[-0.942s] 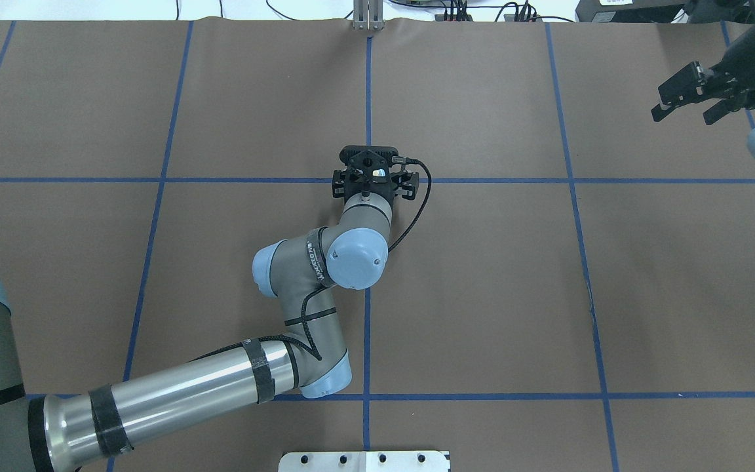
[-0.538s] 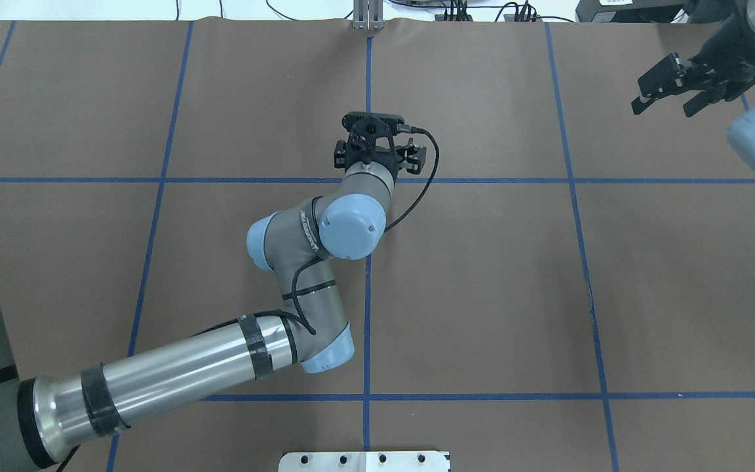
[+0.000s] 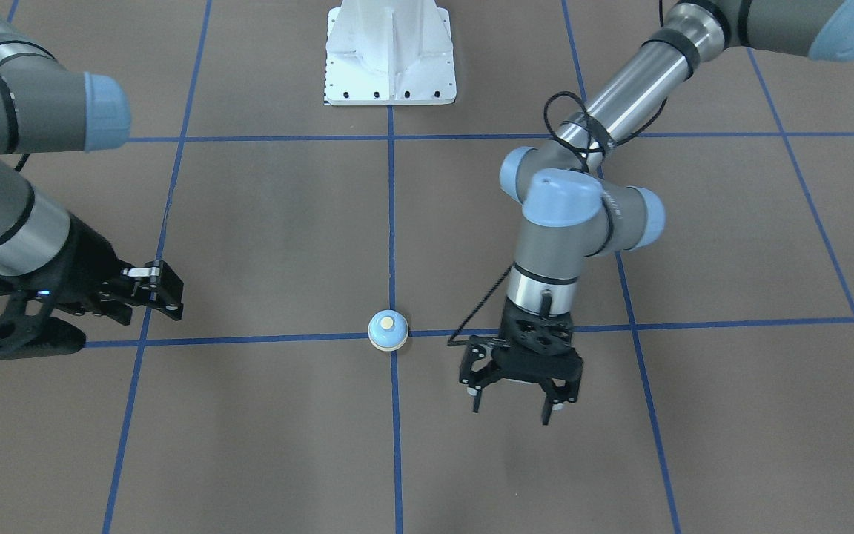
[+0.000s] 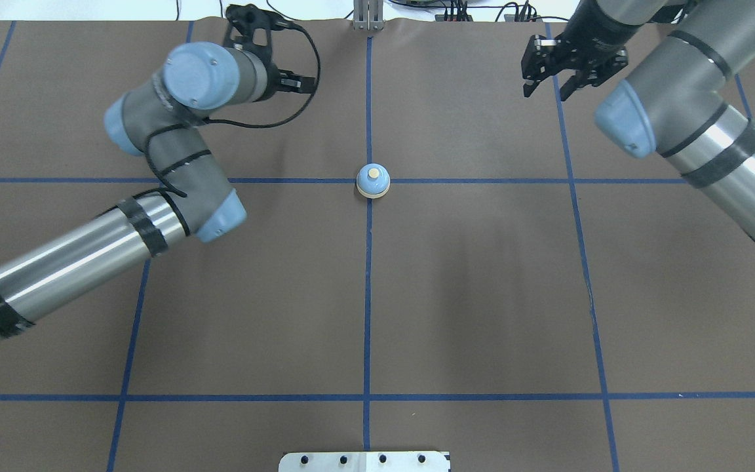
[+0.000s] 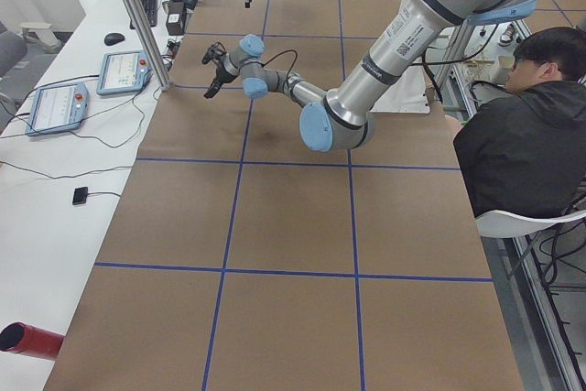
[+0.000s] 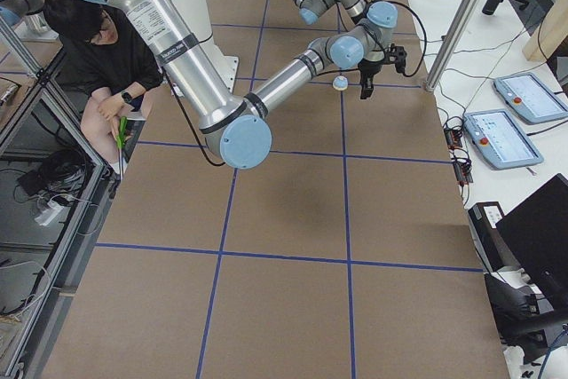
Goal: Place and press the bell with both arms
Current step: 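Withdraw the left arm while moving the right gripper above the bell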
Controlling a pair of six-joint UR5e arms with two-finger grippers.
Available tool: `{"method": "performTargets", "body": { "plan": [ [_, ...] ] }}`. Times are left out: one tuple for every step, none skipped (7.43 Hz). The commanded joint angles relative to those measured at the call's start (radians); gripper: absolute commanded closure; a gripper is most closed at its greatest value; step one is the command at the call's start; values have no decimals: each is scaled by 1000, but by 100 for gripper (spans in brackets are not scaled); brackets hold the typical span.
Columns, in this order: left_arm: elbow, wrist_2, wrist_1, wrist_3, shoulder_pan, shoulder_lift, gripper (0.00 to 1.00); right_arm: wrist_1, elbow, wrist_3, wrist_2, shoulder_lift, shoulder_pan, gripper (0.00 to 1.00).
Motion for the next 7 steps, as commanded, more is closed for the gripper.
{"method": "performTargets", "body": {
  "plan": [
    [-22,-229,13,101,-157,132,0,8,-86,149,-100,146,-105,100],
    [-32,-309,103,202,-217,192,0,17,-97,149,-146,169,-142,100],
    [-44,-336,134,338,-260,270,0,48,-118,149,-196,190,-177,100],
    [-50,-400,138,435,-316,336,0,63,-185,149,-241,250,-212,100],
    [-59,-464,135,481,-368,391,0,79,-273,149,-275,326,-240,100],
    [-96,-500,138,520,-408,448,0,140,-343,149,-293,353,-260,100],
    [-111,-533,135,564,-439,486,0,225,-408,150,-328,359,-280,100]
  ]
}}
